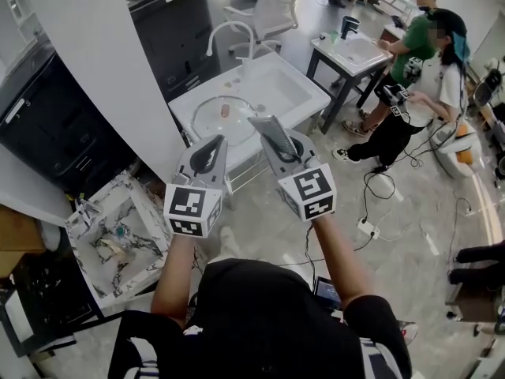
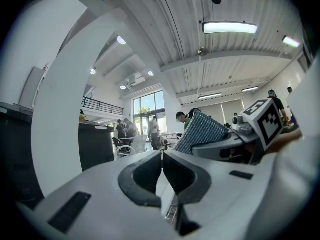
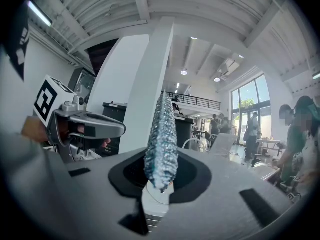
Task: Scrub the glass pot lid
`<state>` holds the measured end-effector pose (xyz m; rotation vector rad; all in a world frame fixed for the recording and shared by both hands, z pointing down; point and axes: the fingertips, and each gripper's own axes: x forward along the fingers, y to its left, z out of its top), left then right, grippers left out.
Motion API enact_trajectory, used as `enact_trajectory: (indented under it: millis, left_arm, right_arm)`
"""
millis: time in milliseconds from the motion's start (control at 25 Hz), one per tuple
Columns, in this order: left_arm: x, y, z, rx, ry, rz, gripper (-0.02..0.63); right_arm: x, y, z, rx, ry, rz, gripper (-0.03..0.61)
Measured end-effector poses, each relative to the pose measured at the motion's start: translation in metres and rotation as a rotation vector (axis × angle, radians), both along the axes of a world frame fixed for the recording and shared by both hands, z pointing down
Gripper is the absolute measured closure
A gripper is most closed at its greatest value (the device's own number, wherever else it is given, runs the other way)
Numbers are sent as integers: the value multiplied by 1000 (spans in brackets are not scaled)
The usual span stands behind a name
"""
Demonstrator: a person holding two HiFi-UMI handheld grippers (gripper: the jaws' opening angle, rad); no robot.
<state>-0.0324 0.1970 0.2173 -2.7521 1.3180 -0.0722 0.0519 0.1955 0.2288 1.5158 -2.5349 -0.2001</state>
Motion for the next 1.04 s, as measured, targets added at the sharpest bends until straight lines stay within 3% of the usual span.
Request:
enact_trajectory:
  millis: [1040]
  left_arm:
    - [-2,9,5,-2,-10,-8,603]
  right_arm:
    - [-2,5,8,-8,-17,5,512]
